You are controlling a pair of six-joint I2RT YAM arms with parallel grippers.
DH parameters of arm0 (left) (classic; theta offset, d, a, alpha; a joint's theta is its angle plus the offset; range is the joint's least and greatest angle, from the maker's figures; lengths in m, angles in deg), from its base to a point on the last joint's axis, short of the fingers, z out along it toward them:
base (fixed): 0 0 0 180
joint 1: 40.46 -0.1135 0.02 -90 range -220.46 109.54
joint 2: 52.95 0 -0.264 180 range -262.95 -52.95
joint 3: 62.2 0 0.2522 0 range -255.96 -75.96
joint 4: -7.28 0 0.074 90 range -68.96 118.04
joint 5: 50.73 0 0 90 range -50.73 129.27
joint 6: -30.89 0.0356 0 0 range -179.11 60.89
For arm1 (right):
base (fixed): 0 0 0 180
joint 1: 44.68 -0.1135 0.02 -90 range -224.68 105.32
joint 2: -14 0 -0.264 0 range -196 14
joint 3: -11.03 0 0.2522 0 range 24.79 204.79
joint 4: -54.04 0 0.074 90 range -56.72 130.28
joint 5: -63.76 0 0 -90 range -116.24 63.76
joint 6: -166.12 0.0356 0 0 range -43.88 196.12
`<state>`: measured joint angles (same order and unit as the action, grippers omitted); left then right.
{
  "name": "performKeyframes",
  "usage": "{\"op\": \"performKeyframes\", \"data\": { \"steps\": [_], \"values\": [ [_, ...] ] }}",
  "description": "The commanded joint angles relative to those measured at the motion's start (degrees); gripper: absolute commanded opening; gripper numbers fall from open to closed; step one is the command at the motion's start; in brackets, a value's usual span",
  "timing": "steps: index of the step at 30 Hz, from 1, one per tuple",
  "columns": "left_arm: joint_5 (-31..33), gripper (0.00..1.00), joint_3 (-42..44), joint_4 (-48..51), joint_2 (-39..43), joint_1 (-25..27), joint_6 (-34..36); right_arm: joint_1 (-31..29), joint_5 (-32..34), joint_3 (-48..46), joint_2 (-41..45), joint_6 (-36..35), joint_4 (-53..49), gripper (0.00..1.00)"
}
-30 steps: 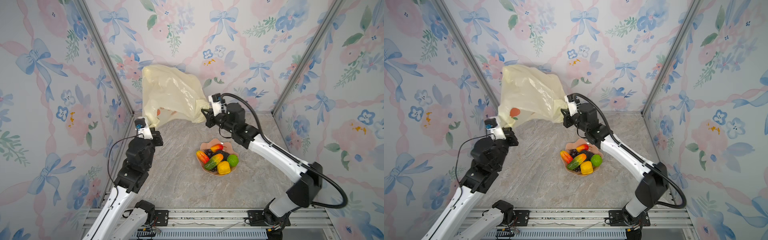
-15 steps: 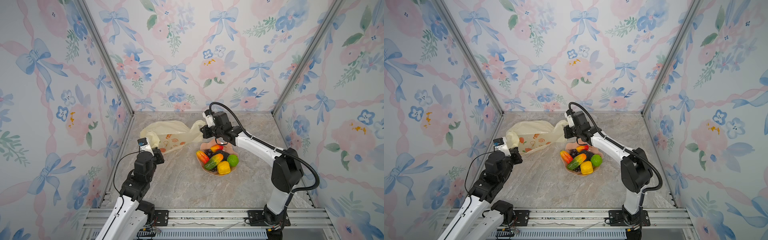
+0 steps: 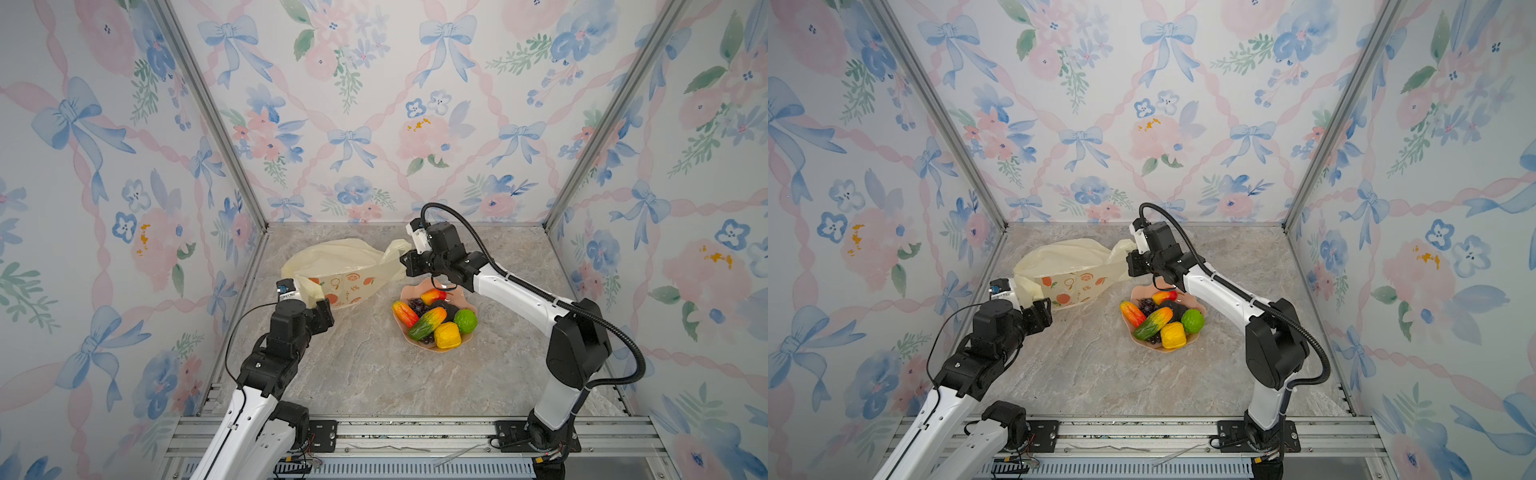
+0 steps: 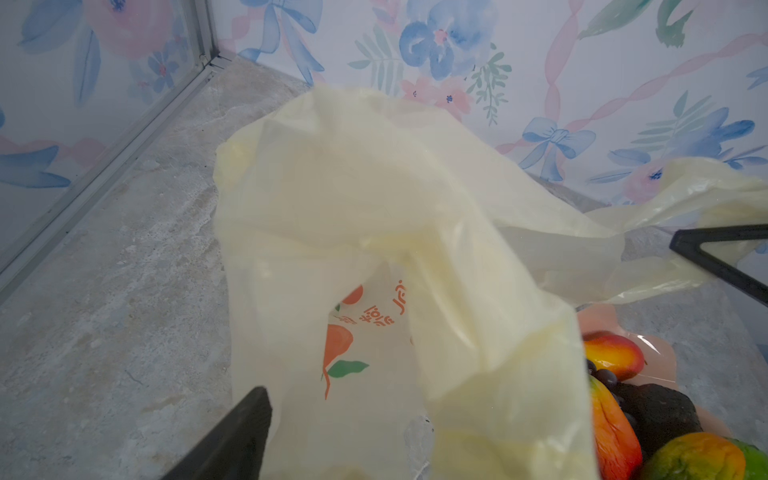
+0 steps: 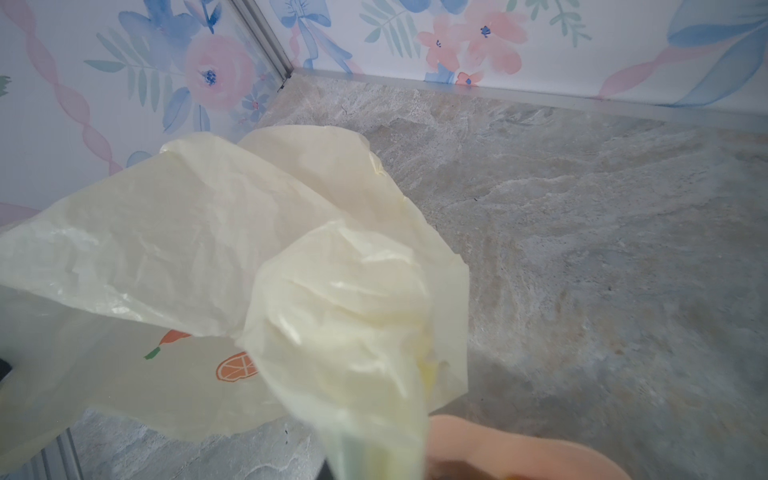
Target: Place the fruits into the plastic bag
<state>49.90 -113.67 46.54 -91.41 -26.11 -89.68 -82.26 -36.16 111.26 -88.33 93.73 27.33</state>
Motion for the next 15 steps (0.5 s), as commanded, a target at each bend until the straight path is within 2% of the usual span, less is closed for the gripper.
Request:
{"op": "performKeyframes", "data": {
  "steps": [1,5,10,15],
  "values": [
    [-3.3,0.83,-3.9,5.3,-2.4,-1.2,0.1,-2.0,1.2,1.8,2.3,-0.3,-3.0,0.00],
    [-4.9,0.87,-8.6,10.3,-3.9,-1.6,-0.1,-2.4,2.2,3.7,1.9,0.4,-6.3,0.00],
    [-8.4,0.92,-15.2,16.8,-1.9,-1.7,-1.5,-3.3,3.5,5.4,2.2,1.0,-9.1,0.00],
    [-8.9,0.91,-15.8,21.7,-2.8,-1.7,-0.7,-4.1,3.2,5.7,2.1,1.9,-9.2,0.00]
  ]
}}
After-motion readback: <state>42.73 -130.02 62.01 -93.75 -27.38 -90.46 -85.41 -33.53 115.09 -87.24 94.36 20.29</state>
